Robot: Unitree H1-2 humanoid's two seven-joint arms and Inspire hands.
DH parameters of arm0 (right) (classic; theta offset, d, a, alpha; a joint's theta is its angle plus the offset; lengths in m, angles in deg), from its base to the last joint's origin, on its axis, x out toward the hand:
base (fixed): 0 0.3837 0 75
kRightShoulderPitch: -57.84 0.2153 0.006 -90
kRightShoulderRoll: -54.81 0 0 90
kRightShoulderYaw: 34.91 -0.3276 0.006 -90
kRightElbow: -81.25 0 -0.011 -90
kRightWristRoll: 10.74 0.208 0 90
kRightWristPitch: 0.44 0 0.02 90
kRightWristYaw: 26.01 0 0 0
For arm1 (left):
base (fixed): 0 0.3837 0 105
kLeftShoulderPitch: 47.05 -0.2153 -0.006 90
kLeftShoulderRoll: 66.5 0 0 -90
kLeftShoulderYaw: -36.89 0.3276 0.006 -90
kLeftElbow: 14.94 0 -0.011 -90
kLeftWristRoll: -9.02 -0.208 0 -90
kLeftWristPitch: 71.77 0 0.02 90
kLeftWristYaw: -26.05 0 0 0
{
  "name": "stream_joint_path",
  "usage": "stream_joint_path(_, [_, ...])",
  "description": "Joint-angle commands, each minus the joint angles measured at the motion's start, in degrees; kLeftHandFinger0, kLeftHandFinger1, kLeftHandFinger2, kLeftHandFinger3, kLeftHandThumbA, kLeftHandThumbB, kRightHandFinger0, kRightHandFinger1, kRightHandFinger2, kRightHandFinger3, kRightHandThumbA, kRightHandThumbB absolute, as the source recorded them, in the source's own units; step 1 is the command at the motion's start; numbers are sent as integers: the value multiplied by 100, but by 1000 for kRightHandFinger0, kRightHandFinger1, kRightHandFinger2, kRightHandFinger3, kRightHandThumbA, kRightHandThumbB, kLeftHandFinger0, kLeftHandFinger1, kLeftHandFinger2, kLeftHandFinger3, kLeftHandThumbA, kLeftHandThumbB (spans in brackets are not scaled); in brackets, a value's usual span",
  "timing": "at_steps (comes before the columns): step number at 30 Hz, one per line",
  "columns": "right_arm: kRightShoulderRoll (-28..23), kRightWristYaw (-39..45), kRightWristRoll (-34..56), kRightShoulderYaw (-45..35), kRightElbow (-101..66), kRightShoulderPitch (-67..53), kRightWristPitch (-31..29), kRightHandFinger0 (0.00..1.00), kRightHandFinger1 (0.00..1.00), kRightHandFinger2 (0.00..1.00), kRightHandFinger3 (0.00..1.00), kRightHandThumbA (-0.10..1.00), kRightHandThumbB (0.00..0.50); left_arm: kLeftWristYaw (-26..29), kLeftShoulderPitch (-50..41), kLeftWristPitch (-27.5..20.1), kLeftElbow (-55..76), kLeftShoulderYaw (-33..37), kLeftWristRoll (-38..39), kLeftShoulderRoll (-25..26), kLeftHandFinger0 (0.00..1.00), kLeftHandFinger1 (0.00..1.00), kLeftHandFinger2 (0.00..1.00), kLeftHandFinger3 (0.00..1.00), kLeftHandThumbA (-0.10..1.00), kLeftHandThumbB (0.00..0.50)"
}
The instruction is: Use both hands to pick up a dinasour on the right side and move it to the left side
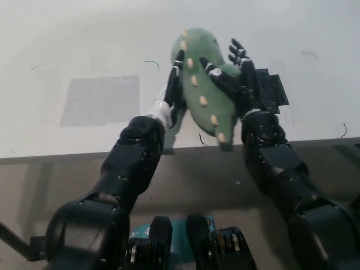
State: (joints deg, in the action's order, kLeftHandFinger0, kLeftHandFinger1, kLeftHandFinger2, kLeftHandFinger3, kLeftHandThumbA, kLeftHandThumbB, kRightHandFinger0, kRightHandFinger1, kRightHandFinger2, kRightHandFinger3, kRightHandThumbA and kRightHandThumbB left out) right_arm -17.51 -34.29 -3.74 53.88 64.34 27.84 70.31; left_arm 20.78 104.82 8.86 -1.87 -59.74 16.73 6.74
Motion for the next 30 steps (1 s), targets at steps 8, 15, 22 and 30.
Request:
stream_joint_path(8, [530, 185, -281, 218, 101, 376, 183, 1000, 1000, 1000, 1000, 1000, 6, -200, -106, -225, 579, -27, 84, 71, 1000, 1000, 1000, 1000, 1000, 217])
stream_joint_path(15, [665, 394, -326, 321, 104, 436, 118, 1000, 1000, 1000, 1000, 1000, 15, -183, -492, -35, 1402, -32, 131, 186, 1000, 1000, 1000, 1000, 1000, 172])
stream_joint_path(22, [742, 455, -433, 524, 52, 425, 57, 1000, 1000, 1000, 1000, 1000, 49, -100, -966, 149, 2345, 0, 140, 220, 1000, 1000, 1000, 1000, 1000, 115])
stream_joint_path(30, [934, 691, -626, 902, -8, 446, 151, 1000, 1000, 1000, 1000, 1000, 38, 79, -1660, 359, 3515, -45, 158, 325, 1000, 1000, 1000, 1000, 1000, 113])
